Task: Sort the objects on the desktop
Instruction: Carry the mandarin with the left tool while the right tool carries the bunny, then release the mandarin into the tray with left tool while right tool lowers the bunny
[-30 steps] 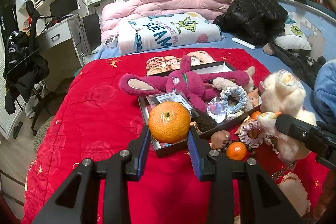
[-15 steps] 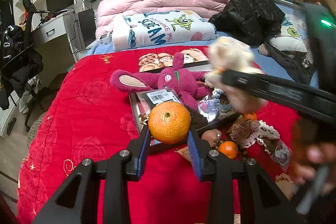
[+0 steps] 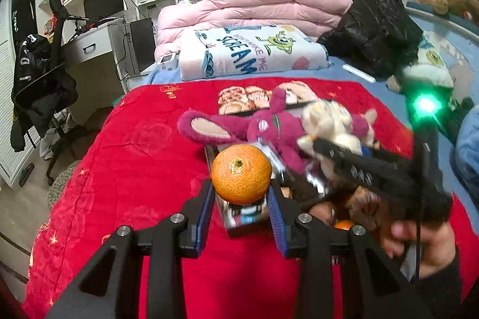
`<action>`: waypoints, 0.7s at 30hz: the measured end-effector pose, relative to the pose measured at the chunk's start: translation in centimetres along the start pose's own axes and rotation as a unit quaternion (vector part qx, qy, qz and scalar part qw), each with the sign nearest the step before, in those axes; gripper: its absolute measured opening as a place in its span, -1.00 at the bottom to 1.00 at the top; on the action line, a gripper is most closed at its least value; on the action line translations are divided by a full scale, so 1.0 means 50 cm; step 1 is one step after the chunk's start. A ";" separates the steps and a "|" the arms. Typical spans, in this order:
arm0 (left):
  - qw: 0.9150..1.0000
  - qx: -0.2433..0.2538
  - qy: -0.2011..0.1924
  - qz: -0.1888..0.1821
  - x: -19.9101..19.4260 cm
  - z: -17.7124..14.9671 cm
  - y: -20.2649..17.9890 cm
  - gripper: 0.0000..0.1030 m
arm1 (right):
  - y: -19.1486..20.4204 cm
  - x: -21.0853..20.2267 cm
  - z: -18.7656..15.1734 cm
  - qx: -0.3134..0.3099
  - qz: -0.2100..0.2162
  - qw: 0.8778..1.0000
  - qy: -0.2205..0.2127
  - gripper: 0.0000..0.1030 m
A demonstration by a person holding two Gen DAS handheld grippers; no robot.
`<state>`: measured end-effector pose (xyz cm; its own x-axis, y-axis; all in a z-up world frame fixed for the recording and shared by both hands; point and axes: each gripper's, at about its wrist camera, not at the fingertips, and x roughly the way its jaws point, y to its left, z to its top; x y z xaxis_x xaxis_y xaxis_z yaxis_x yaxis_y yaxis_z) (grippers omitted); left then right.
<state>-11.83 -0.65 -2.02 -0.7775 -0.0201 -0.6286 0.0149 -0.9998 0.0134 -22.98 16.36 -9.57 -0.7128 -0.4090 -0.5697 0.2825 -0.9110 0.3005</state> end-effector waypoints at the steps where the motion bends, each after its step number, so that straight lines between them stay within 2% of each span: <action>1: 1.000 0.002 -0.005 -0.003 0.005 0.012 -0.001 -0.30 | -0.004 -0.001 -0.001 0.005 0.002 1.000 -0.001 -0.20; 4: 0.999 0.029 -0.038 0.012 0.017 0.060 -0.021 -0.30 | -0.022 -0.001 -0.003 0.027 0.018 0.999 0.003 -0.20; 5: 0.999 0.027 -0.043 0.007 0.023 0.072 -0.022 -0.30 | -0.024 -0.002 -0.003 0.028 0.018 0.999 0.005 -0.20; 8: 0.999 0.002 -0.005 -0.031 0.082 0.101 -0.019 -0.30 | -0.022 -0.005 -0.004 0.030 0.019 0.999 0.004 -0.20; 15: 0.999 -0.017 0.008 -0.049 0.200 0.105 -0.025 -0.30 | -0.039 0.002 -0.009 0.050 0.029 0.998 0.010 -0.20; 18: 1.000 0.008 0.014 -0.022 0.236 0.089 -0.025 -0.30 | -0.042 0.005 -0.012 0.050 0.026 0.998 0.013 -0.20; 21: 1.000 0.005 0.012 -0.003 0.264 0.074 -0.006 -0.30 | -0.043 0.011 -0.016 0.052 0.028 0.998 0.013 -0.19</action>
<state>-24.45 -0.60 -7.44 -0.7621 -0.0146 -0.6473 0.0047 -0.9998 0.0171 -23.43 18.05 -11.14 -0.6802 -0.4622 -0.5689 0.2528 -0.8764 0.4098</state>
